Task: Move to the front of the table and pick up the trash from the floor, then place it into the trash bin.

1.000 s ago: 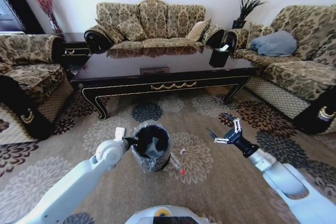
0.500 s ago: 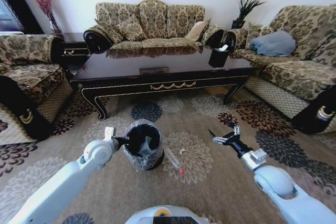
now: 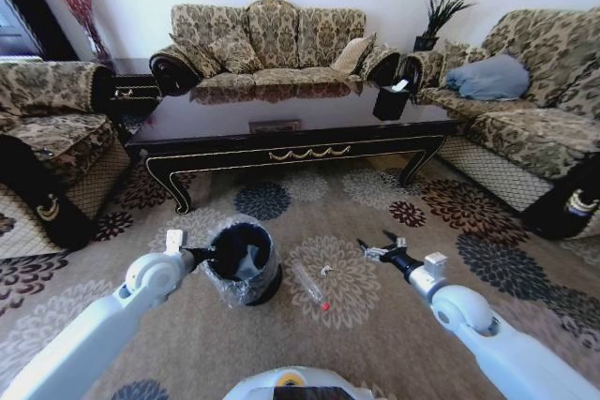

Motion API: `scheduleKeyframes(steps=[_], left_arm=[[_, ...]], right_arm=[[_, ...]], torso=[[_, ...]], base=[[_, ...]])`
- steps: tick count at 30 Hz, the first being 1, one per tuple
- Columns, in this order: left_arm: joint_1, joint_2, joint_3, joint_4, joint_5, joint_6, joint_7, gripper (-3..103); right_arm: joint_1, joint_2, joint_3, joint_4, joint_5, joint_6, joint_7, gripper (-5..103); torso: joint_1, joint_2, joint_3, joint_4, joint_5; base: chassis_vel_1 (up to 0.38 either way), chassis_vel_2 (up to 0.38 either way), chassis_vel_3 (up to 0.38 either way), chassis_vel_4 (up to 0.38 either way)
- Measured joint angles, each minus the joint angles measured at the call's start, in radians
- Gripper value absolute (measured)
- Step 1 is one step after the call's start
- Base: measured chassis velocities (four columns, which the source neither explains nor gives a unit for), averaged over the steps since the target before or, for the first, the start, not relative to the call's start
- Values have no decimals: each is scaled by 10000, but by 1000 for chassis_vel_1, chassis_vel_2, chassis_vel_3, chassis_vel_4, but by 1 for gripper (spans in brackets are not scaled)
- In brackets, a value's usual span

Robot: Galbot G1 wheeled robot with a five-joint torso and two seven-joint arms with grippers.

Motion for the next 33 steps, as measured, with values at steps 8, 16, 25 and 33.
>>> scheduleKeyframes(steps=[8, 16, 25, 33], left_arm=[[800, -191, -669, -148, 117, 0, 85, 3], [1087, -216, -886, -245, 176, 0, 93, 3], [1002, -73, -633, -326, 310, 0, -57, 3], [727, 4, -364, -324, 243, 0, -225, 3]], right_arm=[[343, -632, -1300, -370, 213, -328, -462, 100], [1407, -782, -3113, -853, 64, -470, -673, 100], [2899, -1359, -5201, -1374, -163, -321, -1242, 100], [3764, -1300, -6832, -2039, -376, -152, -1423, 100]], torso=[[0, 0, 0, 0, -1], [0, 0, 0, 1, 3], [0, 0, 0, 1, 1], [0, 0, 0, 0, 0]], base=[[0, 0, 0, 0], [0, 0, 0, 0], [0, 0, 0, 0], [0, 0, 0, 0]])
